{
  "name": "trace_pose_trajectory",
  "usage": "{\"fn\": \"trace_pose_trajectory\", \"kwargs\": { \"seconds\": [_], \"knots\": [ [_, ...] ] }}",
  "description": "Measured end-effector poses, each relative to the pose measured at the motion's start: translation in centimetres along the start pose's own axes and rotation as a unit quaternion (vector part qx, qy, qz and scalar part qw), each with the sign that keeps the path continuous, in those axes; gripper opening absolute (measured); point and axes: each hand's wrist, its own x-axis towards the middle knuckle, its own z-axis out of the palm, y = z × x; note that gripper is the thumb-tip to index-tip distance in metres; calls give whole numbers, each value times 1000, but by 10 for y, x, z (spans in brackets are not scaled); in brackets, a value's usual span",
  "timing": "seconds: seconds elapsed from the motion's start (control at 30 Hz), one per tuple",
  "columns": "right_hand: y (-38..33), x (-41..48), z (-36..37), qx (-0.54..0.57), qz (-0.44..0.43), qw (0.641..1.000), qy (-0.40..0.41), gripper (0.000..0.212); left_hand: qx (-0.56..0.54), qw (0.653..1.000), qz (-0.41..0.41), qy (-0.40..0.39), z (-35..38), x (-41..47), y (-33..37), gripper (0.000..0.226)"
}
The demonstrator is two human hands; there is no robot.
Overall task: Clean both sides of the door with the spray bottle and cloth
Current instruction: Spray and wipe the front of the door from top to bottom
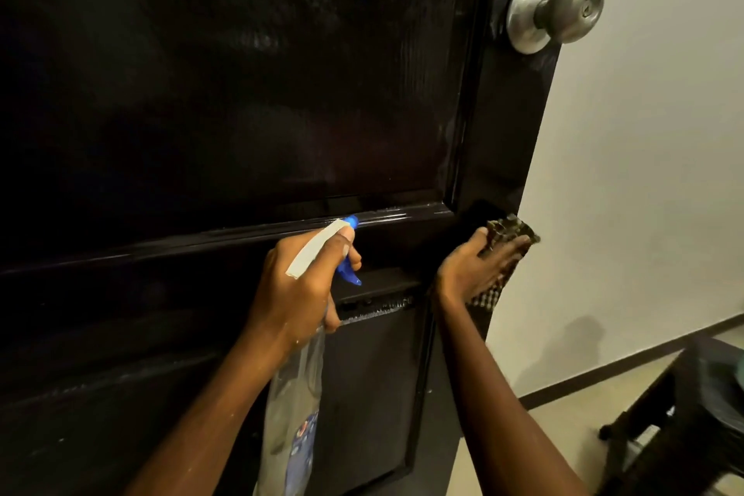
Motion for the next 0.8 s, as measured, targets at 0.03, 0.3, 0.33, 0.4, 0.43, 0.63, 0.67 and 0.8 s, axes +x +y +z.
{"fn": "trace_pose_trajectory", "kwargs": {
  "seconds": [0.03, 0.3, 0.33, 0.4, 0.43, 0.63, 0.67, 0.8],
  "knots": [
    [-1, -17, 5, -23, -73, 997, -23, 67, 1, 1000, -1, 2, 0, 0, -1, 47],
    [31, 23, -23, -177, -444, 861, -176, 69, 2, 1000, -1, 12, -6, 0, -1, 46],
    [16, 39, -18, -148, -365, 909, -138, 71, 7, 1000, -2, 14, -7, -1, -1, 45],
    [-13, 61, -5, -58, -218, 971, -82, 78, 13, 1000, -4, 21, -10, -2, -3, 45],
    [-24, 64, -1, -24, -193, 979, -61, 77, 13, 1000, -6, 24, -11, -3, -4, 45],
    [26, 1, -6, -81, -256, 961, -69, 68, 29, 999, -4, 43, -22, -9, -11, 41],
    [43, -18, -9, -110, -298, 943, -102, 70, 30, 999, -2, 44, -23, -10, -11, 41],
    [92, -51, -29, -234, -543, 769, -243, 77, 27, 999, -11, 45, -30, -19, -13, 44]
  ]
}}
